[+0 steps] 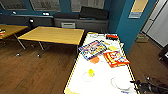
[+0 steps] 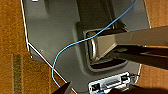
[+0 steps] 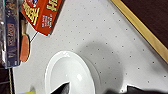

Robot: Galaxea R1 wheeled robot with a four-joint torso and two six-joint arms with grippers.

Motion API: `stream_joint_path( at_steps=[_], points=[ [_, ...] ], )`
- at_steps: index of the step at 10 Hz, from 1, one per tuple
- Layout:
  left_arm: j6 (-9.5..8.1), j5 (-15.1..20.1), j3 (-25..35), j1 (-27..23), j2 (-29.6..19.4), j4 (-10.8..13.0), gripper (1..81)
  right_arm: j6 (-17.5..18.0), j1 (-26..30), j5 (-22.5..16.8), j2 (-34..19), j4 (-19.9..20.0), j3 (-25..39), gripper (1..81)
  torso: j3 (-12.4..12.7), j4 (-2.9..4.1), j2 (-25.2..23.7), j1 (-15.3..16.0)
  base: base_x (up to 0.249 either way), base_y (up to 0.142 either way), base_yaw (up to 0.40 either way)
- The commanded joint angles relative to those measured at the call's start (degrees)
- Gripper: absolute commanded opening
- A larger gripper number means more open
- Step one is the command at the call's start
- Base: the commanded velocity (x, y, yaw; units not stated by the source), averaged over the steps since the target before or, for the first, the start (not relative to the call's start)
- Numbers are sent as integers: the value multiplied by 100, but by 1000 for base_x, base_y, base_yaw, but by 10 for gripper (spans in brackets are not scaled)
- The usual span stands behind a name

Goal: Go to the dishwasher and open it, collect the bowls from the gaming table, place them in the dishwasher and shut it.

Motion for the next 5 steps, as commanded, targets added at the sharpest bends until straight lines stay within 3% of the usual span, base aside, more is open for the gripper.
stream_joint_path(
  at_steps=[1,5],
  points=[
    [19,362,3,-23,13,-52,811,45,626,-276,-172,83,-165,811,0,0,0,0,0,0,0],
    [19,370,3,-23,13,-52,811,221,696,-285,328,75,-490,811,-2,0,0,0,0,0,0]
  ],
)
